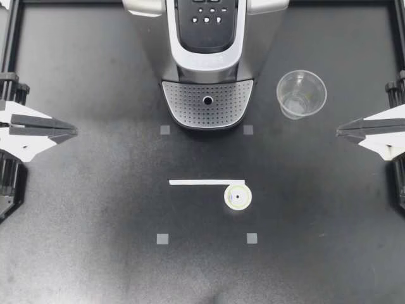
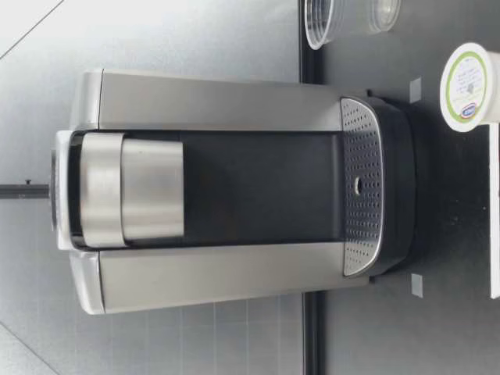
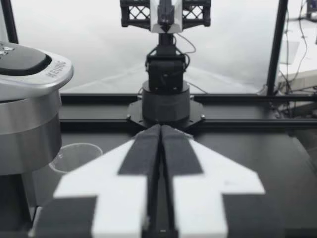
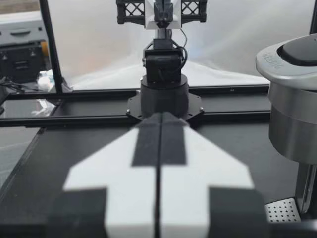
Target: Place the coffee capsule inside the capsule container, then place the cup onto the center of the cup tray, then push the 'Hot Water' and 'Travel Mug' buttons.
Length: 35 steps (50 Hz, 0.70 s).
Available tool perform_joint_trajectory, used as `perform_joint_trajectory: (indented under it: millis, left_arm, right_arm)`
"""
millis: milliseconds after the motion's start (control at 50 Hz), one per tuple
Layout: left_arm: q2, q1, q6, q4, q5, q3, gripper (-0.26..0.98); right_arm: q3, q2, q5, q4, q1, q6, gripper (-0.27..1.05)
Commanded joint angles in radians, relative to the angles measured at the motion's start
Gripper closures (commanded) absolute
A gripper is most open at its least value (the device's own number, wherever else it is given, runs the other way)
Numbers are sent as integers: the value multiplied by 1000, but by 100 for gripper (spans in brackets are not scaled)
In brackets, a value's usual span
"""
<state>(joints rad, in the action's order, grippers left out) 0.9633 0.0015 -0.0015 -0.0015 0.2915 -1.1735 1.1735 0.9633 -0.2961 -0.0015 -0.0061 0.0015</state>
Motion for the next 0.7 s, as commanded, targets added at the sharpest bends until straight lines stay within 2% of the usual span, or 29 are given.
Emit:
perform_joint_trajectory:
  millis: [0,100,300,460,680]
  left_arm:
    - [-20,6,11,3,8,29,54]
    - [-41,6,11,3,8,40,62]
    - [-146,5,-3,3,5,52,62]
    - [-318,-11,-9,3,5,91,62]
    - [-554,-41,-2,3,3,179,62]
  right_arm:
    - [-6,-8,-5,0,3,3,66]
    - [-5,-20,-9,0,5,25,73]
    - [-3,-95,-2,-2,3,129,73]
    - [-2,-204,11,-2,18,183,73]
    - [-2,-344,11,-3,46,187,73]
